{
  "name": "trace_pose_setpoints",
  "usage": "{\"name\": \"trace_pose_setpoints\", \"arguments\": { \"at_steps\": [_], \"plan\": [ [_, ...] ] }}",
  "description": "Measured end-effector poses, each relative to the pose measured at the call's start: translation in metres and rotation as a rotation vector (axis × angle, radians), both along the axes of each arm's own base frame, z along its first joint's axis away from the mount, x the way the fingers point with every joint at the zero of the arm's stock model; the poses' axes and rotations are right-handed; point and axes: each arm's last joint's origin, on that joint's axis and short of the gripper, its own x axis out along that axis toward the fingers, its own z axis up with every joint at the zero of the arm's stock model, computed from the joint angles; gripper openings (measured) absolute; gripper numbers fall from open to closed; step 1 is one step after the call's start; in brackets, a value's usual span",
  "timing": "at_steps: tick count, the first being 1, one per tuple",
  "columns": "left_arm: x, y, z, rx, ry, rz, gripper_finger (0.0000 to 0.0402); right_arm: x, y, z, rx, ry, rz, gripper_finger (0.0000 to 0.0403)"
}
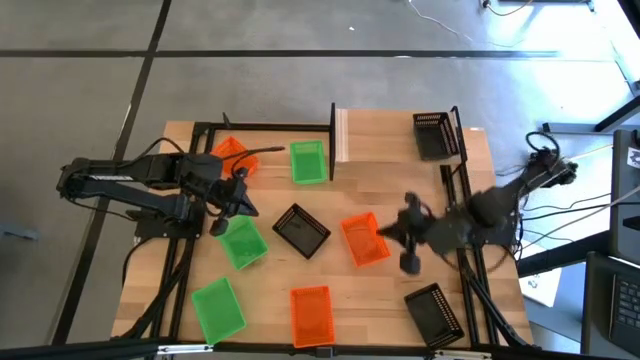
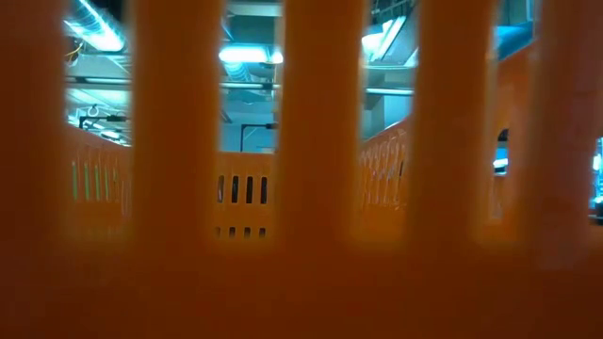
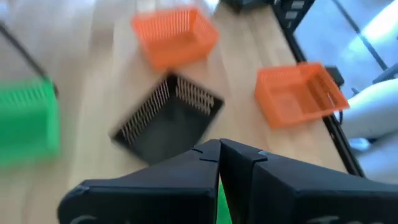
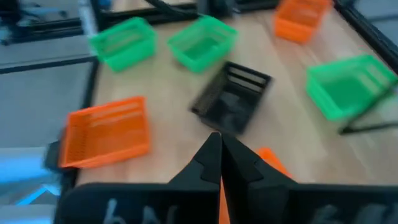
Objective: Stack baskets on shelf by color
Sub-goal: Put the middle green bin on the shelf
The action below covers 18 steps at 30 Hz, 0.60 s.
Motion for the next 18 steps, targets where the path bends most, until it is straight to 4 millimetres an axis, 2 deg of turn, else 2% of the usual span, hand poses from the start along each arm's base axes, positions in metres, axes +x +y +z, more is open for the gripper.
{"name": "trace_pose_setpoints", "arguments": {
  "at_steps": [3,6,12,18],
  "plan": [
    [-0.006,-0.001,-0.007,-0.108,0.124,0.080,0.0000,-0.003,0.020,-0.004,-0.030,-0.019,0.036,0.0000],
    [-0.011,-0.003,-0.013,-0.210,0.224,0.162,0.0000,-0.005,0.031,-0.010,-0.065,-0.007,0.048,0.0000],
    [-0.010,-0.003,-0.017,-0.390,0.317,0.329,0.0006,-0.004,0.034,-0.014,-0.059,-0.001,0.039,0.0000],
    [-0.003,-0.003,-0.027,-0.456,0.436,0.445,0.0056,-0.004,0.034,-0.014,-0.060,-0.001,0.037,0.0000]
  ]
}}
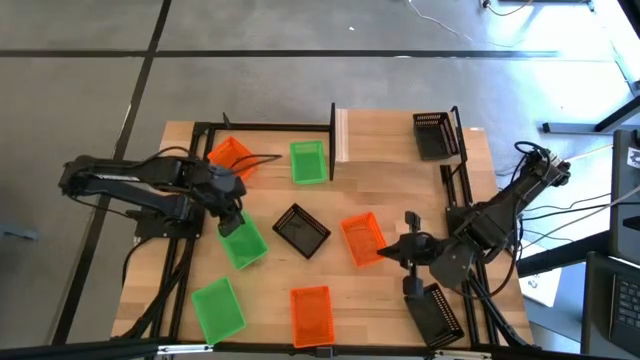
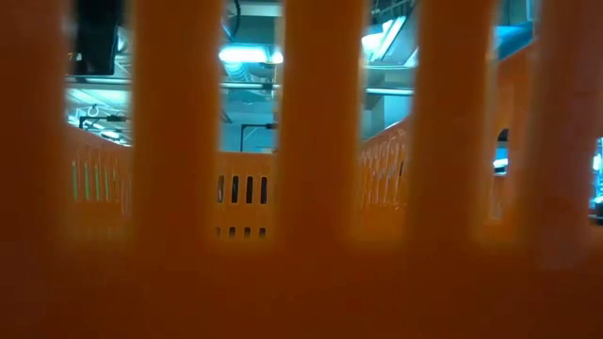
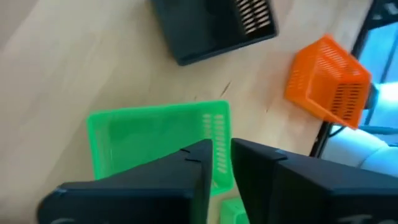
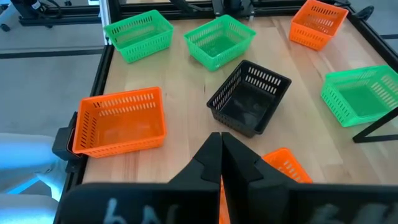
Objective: Stack baskets on shelf by color
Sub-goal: Put the middle green bin on the shelf
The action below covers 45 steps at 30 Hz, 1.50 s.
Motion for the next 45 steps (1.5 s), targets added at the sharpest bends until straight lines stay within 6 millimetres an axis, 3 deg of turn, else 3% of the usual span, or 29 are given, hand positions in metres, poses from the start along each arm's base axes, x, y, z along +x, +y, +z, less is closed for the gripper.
{"name": "trace_pose_setpoints", "arguments": {
  "at_steps": [8,16,26,35,45],
  "plan": [
    [0.026,-0.015,-0.018,-0.022,0.100,-0.047,0.0081,-0.001,0.001,0.001,-0.014,0.006,0.027,0.0000],
    [0.050,-0.056,-0.040,0.053,0.153,-0.066,0.0082,-0.002,0.006,0.025,-0.003,-0.012,0.158,0.0000],
    [0.064,-0.099,-0.079,0.144,0.262,-0.025,0.0082,-0.003,0.007,0.026,0.000,0.004,0.221,0.0000],
    [0.070,-0.111,-0.101,0.220,0.313,-0.047,0.0082,-0.002,0.008,0.027,0.013,-0.004,0.217,0.0000],
    [0.068,-0.109,-0.093,0.212,0.276,-0.066,0.0080,-0.002,0.008,0.027,0.030,-0.002,0.205,0.0000]
  ]
}}
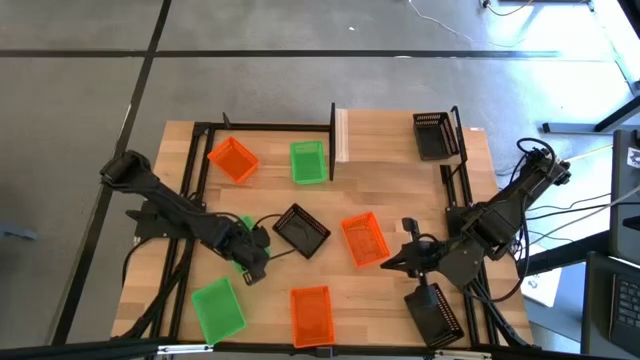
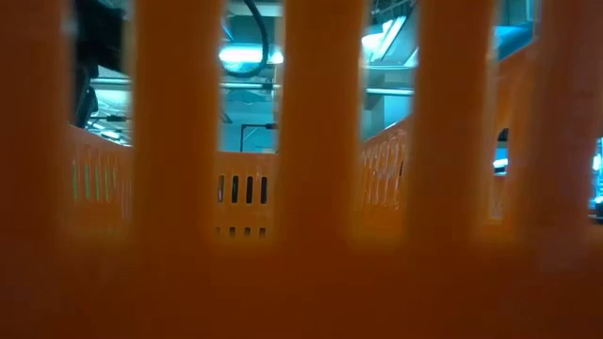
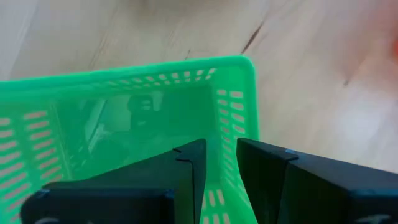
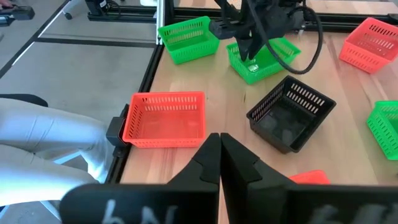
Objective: Stack baskets on shelf by color
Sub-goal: Put the middle green bin on the shelf
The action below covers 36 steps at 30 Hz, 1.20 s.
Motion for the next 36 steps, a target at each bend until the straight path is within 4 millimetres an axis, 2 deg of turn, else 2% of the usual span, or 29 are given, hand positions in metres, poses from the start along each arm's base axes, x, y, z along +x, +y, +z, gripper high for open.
{"name": "trace_pose_setpoints", "arguments": {
  "at_steps": [10,17,33,36],
  "plan": [
    [-0.003,0.000,0.009,-0.056,-0.020,-0.035,0.0080,0.000,0.000,0.000,-0.002,0.002,0.000,0.0000],
    [0.002,-0.003,0.002,-0.059,-0.020,-0.038,0.0078,0.000,0.000,0.000,-0.002,0.002,0.000,0.0000],
    [0.003,-0.004,0.003,-0.043,-0.042,-0.034,0.0078,0.000,0.000,0.000,-0.001,0.001,0.000,0.0000],
    [0.006,-0.006,-0.003,-0.032,-0.023,-0.034,0.0078,0.000,0.000,0.000,-0.001,0.001,0.000,0.0000]
  ]
}}
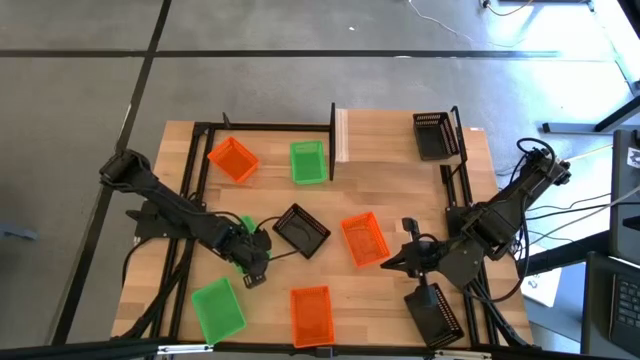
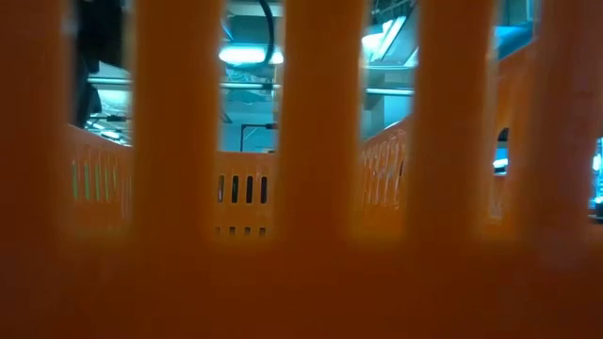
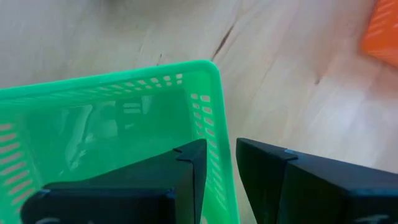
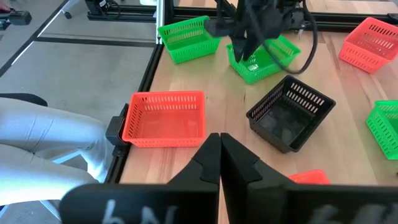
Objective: Stack baskets on shelf by color
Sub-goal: Put the middle green bin on the shelf
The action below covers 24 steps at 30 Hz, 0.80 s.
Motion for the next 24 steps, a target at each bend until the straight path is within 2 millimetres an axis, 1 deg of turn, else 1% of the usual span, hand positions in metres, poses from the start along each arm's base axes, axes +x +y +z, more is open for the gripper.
{"name": "trace_pose_setpoints", "arguments": {
  "at_steps": [7,13,15,18,21,24],
  "plan": [
    [0.008,-0.005,-0.027,0.029,0.100,-0.007,0.0078,0.000,0.000,0.000,0.000,0.000,0.000,0.0000],
    [0.012,-0.005,-0.044,0.029,0.172,-0.007,0.0072,0.000,0.000,0.000,-0.001,-0.001,0.001,0.0000],
    [0.013,-0.005,-0.046,0.021,0.184,-0.029,0.0055,0.000,0.000,0.000,-0.001,-0.002,0.001,0.0000],
    [0.012,-0.005,-0.045,0.031,0.188,-0.033,0.0014,0.000,0.000,0.000,-0.002,-0.002,0.002,0.0000],
    [0.010,-0.004,-0.041,0.035,0.179,-0.040,0.0006,0.000,0.000,0.000,-0.002,-0.001,0.001,0.0000],
    [0.012,-0.005,-0.029,0.056,0.193,-0.055,0.0001,0.000,0.000,0.000,-0.005,-0.001,0.003,0.0000]
  ]
}}
